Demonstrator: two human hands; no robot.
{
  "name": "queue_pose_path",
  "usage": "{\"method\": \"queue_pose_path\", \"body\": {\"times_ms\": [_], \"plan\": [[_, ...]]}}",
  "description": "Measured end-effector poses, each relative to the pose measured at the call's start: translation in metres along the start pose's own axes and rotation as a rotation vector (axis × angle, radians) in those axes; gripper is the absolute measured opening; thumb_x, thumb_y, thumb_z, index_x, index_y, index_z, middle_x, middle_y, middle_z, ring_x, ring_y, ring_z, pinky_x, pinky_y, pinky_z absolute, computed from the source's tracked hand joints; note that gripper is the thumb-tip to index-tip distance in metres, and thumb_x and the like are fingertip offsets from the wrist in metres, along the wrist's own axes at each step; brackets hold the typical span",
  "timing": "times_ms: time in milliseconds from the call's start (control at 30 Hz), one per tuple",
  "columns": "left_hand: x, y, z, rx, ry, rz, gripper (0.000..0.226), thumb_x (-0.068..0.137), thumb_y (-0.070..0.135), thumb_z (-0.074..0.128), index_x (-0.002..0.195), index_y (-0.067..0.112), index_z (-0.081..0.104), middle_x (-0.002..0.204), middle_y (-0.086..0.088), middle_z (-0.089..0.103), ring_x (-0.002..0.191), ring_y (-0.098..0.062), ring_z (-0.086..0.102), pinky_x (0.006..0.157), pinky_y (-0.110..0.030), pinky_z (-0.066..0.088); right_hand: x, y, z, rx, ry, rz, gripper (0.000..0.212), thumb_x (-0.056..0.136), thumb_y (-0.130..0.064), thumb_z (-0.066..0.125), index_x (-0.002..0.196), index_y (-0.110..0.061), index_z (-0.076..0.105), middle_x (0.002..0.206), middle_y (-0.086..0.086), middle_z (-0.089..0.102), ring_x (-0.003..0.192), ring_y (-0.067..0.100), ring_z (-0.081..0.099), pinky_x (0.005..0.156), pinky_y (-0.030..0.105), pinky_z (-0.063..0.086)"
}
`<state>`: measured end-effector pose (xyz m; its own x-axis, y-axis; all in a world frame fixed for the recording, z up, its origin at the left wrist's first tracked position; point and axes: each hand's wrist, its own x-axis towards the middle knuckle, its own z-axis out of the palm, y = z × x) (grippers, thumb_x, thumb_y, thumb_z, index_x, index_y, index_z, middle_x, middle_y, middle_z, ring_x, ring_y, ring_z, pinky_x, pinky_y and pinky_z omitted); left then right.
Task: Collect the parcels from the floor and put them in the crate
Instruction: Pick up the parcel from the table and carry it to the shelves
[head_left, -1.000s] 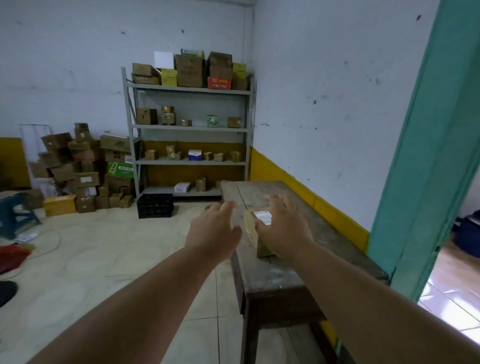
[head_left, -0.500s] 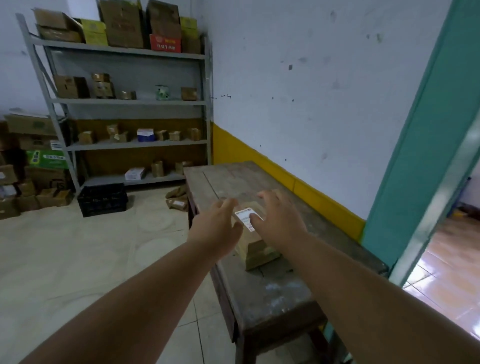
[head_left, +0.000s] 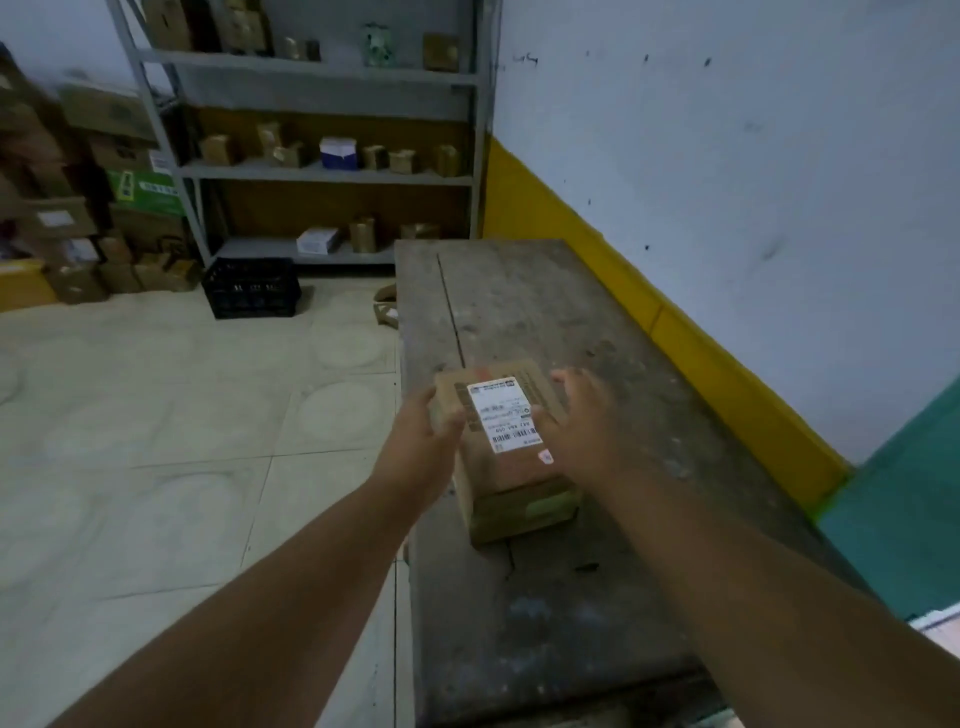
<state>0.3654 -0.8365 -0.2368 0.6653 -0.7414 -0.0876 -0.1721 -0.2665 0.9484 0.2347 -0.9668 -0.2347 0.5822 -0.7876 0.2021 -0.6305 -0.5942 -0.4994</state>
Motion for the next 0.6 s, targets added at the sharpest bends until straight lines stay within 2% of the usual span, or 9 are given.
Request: {"method": "queue_pose_path", "body": {"times_ms": [67, 100, 133, 200, 267, 333, 433, 500, 600], "plan": [[0.021, -0.016, 0.016, -0.105, 0.022, -0.093, 0.043, 0.103, 0.03, 0.046, 0.145, 0.023, 0.038, 0.113, 0.012, 0.052, 0.092, 0.0, 0.048, 0.066, -0.01, 0.039, 0.014, 0.025, 0.012, 0.072, -0.035, 0.05, 0.056, 0.095, -0.036, 0.06, 0.145, -0.024, 0.038, 0.142, 0.001, 0.046, 0.113, 0.011, 0.05, 0.086, 0.029, 0.045], [0.031, -0.025, 0.024, -0.129, 0.045, -0.125, 0.045, 0.102, 0.034, 0.047, 0.145, 0.024, 0.036, 0.12, 0.011, 0.052, 0.095, -0.001, 0.052, 0.065, -0.011, 0.046, 0.02, 0.035, 0.017, 0.135, -0.055, 0.079, 0.061, 0.095, -0.035, 0.061, 0.148, -0.024, 0.034, 0.146, 0.002, 0.044, 0.117, 0.012, 0.051, 0.085, 0.028, 0.047], [0.041, -0.036, 0.031, -0.161, 0.069, -0.164, 0.052, 0.099, 0.041, 0.05, 0.146, 0.025, 0.035, 0.129, 0.009, 0.054, 0.1, -0.005, 0.058, 0.067, -0.016, 0.052, 0.027, 0.044, 0.023, 0.197, -0.093, 0.123, 0.066, 0.095, -0.034, 0.062, 0.152, -0.025, 0.029, 0.15, 0.003, 0.041, 0.122, 0.015, 0.053, 0.084, 0.028, 0.049], [0.056, -0.058, 0.046, -0.231, 0.067, -0.259, 0.067, 0.089, 0.055, 0.054, 0.148, 0.03, 0.032, 0.141, 0.002, 0.054, 0.115, -0.018, 0.06, 0.085, -0.036, 0.058, 0.038, 0.058, 0.032, 0.316, -0.183, 0.23, 0.075, 0.096, -0.033, 0.062, 0.157, -0.028, 0.018, 0.156, 0.004, 0.036, 0.116, 0.015, 0.059, 0.071, 0.018, 0.051], [0.062, -0.069, 0.056, -0.334, 0.056, -0.328, 0.059, 0.093, 0.05, 0.054, 0.146, 0.029, 0.037, 0.136, -0.002, 0.059, 0.112, -0.022, 0.064, 0.087, -0.041, 0.058, 0.048, 0.069, 0.04, 0.411, -0.247, 0.32, 0.077, 0.096, -0.036, 0.062, 0.157, -0.029, 0.016, 0.155, 0.007, 0.039, 0.103, 0.012, 0.066, 0.068, 0.022, 0.056], [0.065, -0.071, 0.064, -0.444, 0.042, -0.376, 0.042, 0.098, 0.037, 0.053, 0.138, 0.027, 0.045, 0.12, -0.003, 0.068, 0.099, -0.023, 0.071, 0.074, -0.036, 0.061, 0.055, 0.079, 0.05, 0.555, -0.333, 0.415, 0.074, 0.094, -0.04, 0.062, 0.155, -0.025, 0.024, 0.143, 0.008, 0.054, 0.097, 0.018, 0.072, 0.079, 0.037, 0.061], [0.06, -0.065, 0.067, -0.618, 0.004, -0.446, 0.032, 0.1, 0.034, 0.049, 0.13, 0.022, 0.053, 0.107, -0.007, 0.074, 0.089, -0.027, 0.074, 0.064, -0.036, 0.06, 0.058, 0.08, 0.051, 0.878, -0.513, 0.53, 0.044, 0.096, -0.032, 0.061, 0.137, -0.017, 0.051, 0.105, 0.007, 0.076, 0.087, 0.02, 0.076, 0.077, 0.038, 0.061], [0.058, -0.057, 0.06, -0.683, -0.03, -0.443, 0.034, 0.102, 0.039, 0.044, 0.128, 0.021, 0.056, 0.105, -0.008, 0.075, 0.089, -0.028, 0.074, 0.062, -0.035, 0.06, 0.059, 0.073, 0.046, 0.975, -0.565, 0.52, 0.035, 0.097, -0.028, 0.061, 0.13, -0.018, 0.054, 0.101, 0.006, 0.077, 0.091, 0.022, 0.075, 0.081, 0.04, 0.06], [0.053, -0.038, 0.035, -0.693, -0.041, -0.374, 0.038, 0.103, 0.041, 0.041, 0.131, 0.021, 0.056, 0.107, -0.008, 0.075, 0.092, -0.029, 0.073, 0.061, -0.034, 0.06, 0.065, 0.049, 0.035, 1.009, -0.554, 0.428, 0.034, 0.098, -0.027, 0.059, 0.131, -0.02, 0.053, 0.104, 0.005, 0.076, 0.092, 0.022, 0.075, 0.085, 0.042, 0.059]]}}
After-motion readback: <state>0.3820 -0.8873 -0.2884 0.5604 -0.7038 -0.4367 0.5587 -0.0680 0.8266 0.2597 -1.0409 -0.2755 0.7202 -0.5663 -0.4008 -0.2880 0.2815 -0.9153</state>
